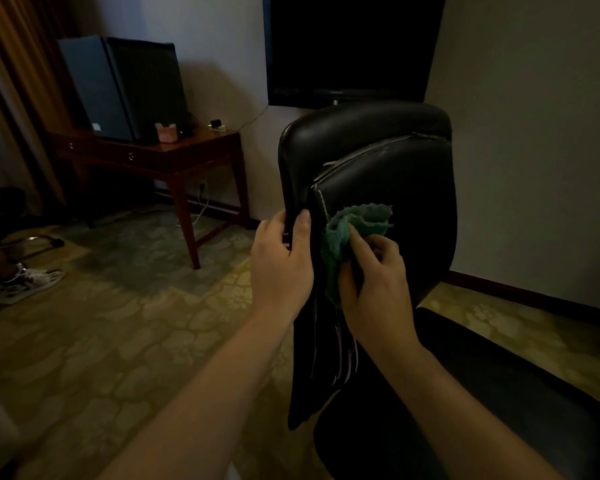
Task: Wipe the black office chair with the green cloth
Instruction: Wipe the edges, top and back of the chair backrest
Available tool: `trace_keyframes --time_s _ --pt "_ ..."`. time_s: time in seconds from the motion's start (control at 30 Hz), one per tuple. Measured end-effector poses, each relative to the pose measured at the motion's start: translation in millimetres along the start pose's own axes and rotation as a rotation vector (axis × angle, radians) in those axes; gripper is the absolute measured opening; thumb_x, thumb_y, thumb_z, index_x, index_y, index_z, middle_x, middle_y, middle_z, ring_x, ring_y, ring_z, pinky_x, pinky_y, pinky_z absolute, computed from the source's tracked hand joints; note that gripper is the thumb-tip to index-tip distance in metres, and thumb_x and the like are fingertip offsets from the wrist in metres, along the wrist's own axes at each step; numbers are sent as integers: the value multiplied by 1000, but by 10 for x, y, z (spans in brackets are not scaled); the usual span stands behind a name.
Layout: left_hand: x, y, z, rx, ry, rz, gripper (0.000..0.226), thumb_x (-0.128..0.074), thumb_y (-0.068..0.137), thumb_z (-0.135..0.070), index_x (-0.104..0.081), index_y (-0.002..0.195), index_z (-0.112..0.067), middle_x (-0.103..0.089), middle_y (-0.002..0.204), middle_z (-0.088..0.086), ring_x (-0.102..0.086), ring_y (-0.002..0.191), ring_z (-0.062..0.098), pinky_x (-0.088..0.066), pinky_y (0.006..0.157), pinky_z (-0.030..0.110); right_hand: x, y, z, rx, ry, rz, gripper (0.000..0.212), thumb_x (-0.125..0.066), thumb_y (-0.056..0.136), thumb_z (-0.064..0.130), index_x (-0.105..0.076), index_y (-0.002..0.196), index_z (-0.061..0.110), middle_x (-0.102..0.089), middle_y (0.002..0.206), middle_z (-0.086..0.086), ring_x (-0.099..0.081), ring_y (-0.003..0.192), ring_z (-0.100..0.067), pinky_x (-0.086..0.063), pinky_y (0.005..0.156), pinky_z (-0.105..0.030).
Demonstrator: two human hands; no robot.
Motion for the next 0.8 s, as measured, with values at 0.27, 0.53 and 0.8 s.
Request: trace_keyframes --time_s 0.27,0.53,0.8 --pt "50 10 -60 16 -80 86 18 -45 102 -47 -61 106 -39 -70 89 -12 -64 81 -5 -50 67 14 87 132 -26 -22 51 76 55 -50 95 1 -43 145 23 -45 136 1 -47 125 -16 -40 105 -25" --pt "30 -21 -31 -12 -135 63 20 -47 103 -44 -64 111 -36 -70 96 -17 -65 89 -6 -53 73 18 277 489 157 173 138 55 45 -51 96 4 -53 138 20 -49 124 6 -48 116 -6 -37 103 -14" --pt "59 -70 -121 -14 -130 62 13 -48 104 -38 -52 100 -50 -61 87 -28 -55 84 -25 -41 67 -1 107 282 -19 238 -2 129 51 -52 95 8 -45 143 23 -48 128 -7 -51 116 -26 -48 100 -43"
Point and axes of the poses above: each hand's wrist, its own y-axis towards the middle knuckle, its own x-axis out of the back of the hand, z = x × y, the point moved 3 cm from there along y, towards the middle knuckle
